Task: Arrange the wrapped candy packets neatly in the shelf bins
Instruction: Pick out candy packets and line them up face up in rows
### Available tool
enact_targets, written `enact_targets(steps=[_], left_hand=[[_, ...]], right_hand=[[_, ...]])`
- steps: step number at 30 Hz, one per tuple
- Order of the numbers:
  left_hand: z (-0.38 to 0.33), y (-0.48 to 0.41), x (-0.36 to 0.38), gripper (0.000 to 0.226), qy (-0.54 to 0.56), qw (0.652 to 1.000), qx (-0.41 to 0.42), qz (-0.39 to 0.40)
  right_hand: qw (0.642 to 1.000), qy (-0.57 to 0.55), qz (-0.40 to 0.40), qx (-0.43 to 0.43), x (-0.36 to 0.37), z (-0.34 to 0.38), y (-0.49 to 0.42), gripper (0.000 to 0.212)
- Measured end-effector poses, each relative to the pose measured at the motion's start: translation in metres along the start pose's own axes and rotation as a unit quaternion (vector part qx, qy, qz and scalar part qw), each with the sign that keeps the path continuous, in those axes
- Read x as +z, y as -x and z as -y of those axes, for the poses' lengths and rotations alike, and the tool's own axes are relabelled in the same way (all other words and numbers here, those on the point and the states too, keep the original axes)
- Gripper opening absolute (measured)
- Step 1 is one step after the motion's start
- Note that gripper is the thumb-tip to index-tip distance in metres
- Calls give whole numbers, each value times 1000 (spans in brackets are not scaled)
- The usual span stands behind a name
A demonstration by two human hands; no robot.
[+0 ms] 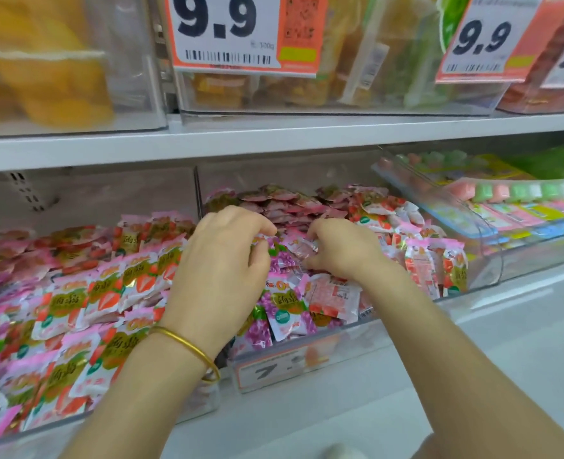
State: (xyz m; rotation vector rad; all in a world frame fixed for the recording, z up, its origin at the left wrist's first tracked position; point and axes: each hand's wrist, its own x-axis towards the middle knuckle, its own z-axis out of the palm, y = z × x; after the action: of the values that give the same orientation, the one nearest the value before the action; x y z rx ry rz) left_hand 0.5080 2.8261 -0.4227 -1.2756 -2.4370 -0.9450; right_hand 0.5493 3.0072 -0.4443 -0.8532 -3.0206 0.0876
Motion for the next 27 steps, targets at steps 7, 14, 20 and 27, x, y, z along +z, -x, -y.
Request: enact_targets(steps=[7,14,20,27], left_hand=[[-9,-1,-4,29,62,997,-40,3],[-8,-9,-1,32,141,986,-87,13],[-6,-6,-2,25,133,982,-104,-81],[-5,-4,-1,23,154,978,-105,-92]], right_hand=[[943,-287,-161,55,-20,-17,19,16],[752,-651,35,-91,-40,14,50,14],[919,-382,-100,-2,-21,4,25,17],[999,-27,15,-10,-4,20,20,30]])
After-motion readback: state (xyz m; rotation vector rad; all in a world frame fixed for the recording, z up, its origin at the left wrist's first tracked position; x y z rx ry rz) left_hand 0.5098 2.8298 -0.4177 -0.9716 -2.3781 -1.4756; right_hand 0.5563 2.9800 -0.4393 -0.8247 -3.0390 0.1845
